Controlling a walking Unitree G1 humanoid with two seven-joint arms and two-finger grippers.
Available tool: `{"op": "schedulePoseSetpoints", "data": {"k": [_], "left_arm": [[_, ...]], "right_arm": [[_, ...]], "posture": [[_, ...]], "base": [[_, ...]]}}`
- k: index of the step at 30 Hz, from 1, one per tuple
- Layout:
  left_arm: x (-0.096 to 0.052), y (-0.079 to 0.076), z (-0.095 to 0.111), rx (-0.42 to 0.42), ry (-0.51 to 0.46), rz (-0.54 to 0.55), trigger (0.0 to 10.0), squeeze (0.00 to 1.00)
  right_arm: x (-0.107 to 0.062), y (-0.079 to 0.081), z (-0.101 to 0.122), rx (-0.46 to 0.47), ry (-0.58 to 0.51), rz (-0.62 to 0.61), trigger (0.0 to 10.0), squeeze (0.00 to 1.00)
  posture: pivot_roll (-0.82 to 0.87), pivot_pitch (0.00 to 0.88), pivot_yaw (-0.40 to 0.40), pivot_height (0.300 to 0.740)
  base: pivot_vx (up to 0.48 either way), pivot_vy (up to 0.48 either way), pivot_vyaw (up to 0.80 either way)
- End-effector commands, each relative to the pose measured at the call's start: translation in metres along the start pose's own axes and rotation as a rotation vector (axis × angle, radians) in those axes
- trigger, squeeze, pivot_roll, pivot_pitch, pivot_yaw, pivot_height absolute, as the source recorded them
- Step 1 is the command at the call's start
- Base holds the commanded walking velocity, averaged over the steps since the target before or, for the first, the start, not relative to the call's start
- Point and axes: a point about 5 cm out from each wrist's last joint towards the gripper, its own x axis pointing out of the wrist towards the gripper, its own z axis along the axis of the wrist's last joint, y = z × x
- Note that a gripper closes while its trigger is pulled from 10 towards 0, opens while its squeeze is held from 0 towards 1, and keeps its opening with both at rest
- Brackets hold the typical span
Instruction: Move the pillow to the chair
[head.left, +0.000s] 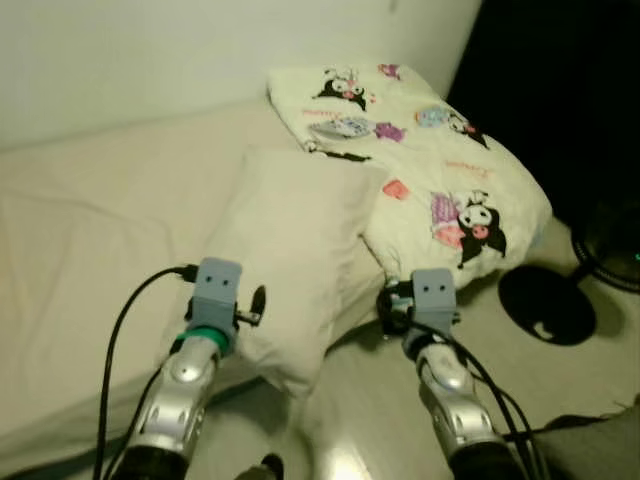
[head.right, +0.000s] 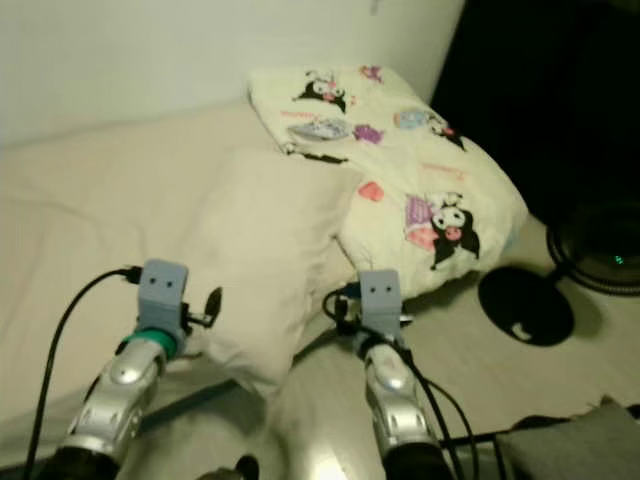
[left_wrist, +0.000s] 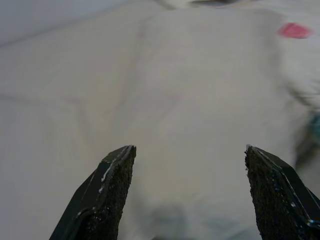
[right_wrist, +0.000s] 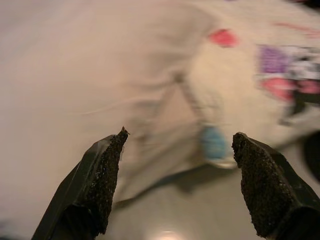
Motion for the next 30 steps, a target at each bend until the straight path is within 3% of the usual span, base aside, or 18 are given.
{"op": "schedulePoseSetpoints", "data": {"k": [1, 9, 22, 30], "left_arm": [[-0.0016, -0.0004, -0.0030, -0.008, 0.010, 0.004, 10.0, 0.00], [-0.0015, -0.0039, -0.0023, -0.013, 0.010, -0.024, 10.0, 0.00], [0.0025, 0.0010, -0.0009, -0.039, 0.009, 0.002, 10.0, 0.00], [0.0041, -0.0074, 0.0049, -0.055, -0.014, -0.052, 10.0, 0.00]], "right_arm": [[-0.0029, 0.0008, -0.0074, -0.002, 0.026, 0.002, 10.0, 0.00], [-0.0059, 0.0008, -0.0106, 0.004, 0.035, 0.000, 10.0, 0.00], [-0.0022, 0.0018, -0.0091, 0.053, 0.036, 0.000, 10.0, 0.00], [-0.0048, -0.0019, -0.0136, 0.062, 0.046, -0.015, 10.0, 0.00]], "posture": [[0.08, 0.011, 0.063, 0.740], [0.08, 0.014, 0.047, 0.740], [0.08, 0.000, 0.056, 0.740], [0.08, 0.000, 0.075, 0.740]], "base": [[0.000, 0.000, 0.80], [0.000, 0.000, 0.80], [0.000, 0.000, 0.00], [0.000, 0.000, 0.00]]}}
